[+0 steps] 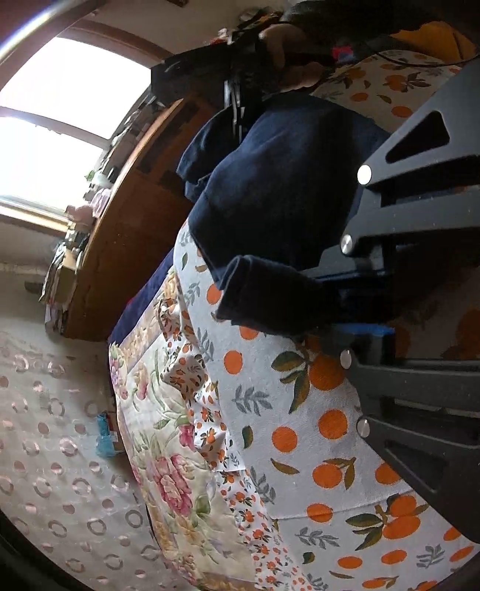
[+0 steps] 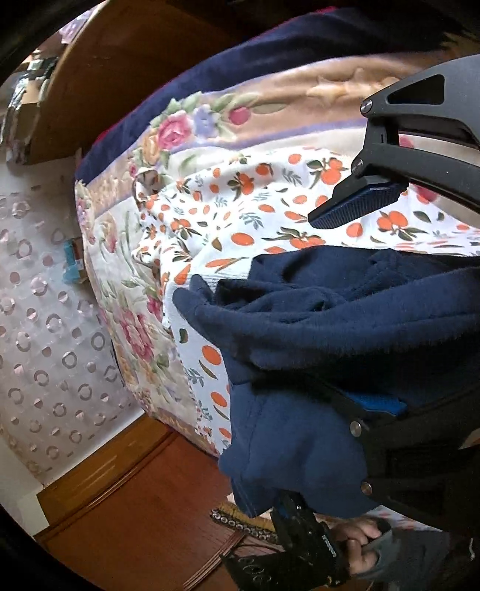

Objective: Fold small clothes
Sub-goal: 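Carry the T-shirt bundle with both grippers onto the black patterned cloth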

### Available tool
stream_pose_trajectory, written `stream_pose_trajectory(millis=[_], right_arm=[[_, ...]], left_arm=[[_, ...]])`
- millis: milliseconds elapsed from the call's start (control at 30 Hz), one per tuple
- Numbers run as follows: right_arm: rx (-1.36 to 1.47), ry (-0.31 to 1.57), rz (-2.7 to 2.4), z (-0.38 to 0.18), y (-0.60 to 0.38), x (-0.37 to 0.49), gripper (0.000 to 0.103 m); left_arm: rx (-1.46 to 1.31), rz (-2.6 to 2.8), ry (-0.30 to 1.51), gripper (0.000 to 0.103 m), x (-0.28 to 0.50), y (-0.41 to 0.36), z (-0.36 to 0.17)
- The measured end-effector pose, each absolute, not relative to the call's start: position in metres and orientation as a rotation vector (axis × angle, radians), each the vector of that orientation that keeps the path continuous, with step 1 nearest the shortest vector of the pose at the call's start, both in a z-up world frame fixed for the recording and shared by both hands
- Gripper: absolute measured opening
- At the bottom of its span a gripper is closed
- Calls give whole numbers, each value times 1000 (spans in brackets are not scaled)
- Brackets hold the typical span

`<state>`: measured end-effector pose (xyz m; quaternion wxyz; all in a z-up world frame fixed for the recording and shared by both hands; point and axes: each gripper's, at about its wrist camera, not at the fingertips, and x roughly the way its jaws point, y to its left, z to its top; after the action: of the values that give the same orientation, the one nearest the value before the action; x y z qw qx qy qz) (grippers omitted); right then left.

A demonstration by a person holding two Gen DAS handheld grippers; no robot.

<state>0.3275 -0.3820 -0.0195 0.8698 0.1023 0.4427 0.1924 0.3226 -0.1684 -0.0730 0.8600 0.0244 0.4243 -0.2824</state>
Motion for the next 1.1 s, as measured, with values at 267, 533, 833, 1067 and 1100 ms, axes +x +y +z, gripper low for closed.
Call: stream_pose_trajectory(millis=[267, 533, 833, 1067, 1100], right_arm=[[-52, 836, 341, 6, -352, 298, 24], [-78, 660, 258, 46, -354, 264, 21], [-156, 549, 382, 80, -291, 250, 21], [-237, 480, 592, 94, -180, 268, 21], [-250, 472, 622, 96, -162, 272, 21]], left_arm=[[33, -611, 788, 15, 311, -174, -46], [-18, -656, 709, 14, 293, -169, -19], [-60, -562, 603, 14, 263, -103, 19], [-70, -352, 531, 14, 219, 1, 39], [-75, -324, 523, 14, 214, 15, 41]])
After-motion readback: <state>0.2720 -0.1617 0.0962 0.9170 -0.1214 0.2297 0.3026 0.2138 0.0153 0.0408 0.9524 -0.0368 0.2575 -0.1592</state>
